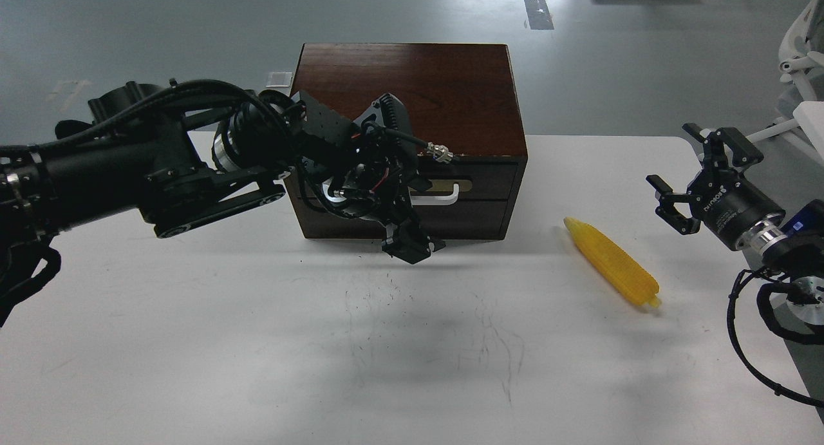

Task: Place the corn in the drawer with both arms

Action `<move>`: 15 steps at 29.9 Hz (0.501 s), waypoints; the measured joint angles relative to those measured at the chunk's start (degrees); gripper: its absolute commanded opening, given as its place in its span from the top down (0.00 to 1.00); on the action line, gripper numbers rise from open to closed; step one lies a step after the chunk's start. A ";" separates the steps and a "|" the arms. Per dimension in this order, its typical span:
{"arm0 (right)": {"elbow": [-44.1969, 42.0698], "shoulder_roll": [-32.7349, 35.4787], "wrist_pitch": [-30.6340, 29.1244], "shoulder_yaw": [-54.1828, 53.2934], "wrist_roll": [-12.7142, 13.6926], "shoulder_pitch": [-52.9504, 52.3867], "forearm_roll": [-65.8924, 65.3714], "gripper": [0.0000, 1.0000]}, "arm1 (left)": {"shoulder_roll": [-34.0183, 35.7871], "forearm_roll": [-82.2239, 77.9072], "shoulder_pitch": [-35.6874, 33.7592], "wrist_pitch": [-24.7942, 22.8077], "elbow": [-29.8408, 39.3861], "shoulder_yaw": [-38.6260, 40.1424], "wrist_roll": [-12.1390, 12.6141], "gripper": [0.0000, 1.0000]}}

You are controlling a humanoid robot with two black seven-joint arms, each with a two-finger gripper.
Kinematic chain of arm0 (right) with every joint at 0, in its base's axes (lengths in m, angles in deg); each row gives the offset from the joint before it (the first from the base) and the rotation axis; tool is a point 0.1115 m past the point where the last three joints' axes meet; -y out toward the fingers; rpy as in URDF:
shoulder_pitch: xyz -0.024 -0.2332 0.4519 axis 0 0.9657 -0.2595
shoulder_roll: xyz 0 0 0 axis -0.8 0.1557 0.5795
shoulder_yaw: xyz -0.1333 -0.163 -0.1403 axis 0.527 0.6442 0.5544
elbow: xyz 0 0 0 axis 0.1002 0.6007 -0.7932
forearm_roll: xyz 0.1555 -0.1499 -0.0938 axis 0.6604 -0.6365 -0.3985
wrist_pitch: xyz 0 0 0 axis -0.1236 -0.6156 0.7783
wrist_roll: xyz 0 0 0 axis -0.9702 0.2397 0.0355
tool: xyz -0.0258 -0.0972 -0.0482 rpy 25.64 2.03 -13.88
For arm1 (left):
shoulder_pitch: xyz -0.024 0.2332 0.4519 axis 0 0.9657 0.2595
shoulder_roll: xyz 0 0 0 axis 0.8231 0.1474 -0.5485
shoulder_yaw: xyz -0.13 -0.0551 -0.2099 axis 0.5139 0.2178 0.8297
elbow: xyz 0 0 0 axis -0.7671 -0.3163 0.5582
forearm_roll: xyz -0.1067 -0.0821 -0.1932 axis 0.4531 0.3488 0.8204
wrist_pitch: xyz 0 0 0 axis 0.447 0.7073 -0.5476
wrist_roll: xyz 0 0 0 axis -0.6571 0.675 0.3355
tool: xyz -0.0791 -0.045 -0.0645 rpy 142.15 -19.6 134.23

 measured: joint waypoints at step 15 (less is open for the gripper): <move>0.05 0.23 0.00 -0.09 0.00 0.16 0.00 0.00 | 0.06 0.03 0.59 0.00 -1.26 -0.60 0.00 0.01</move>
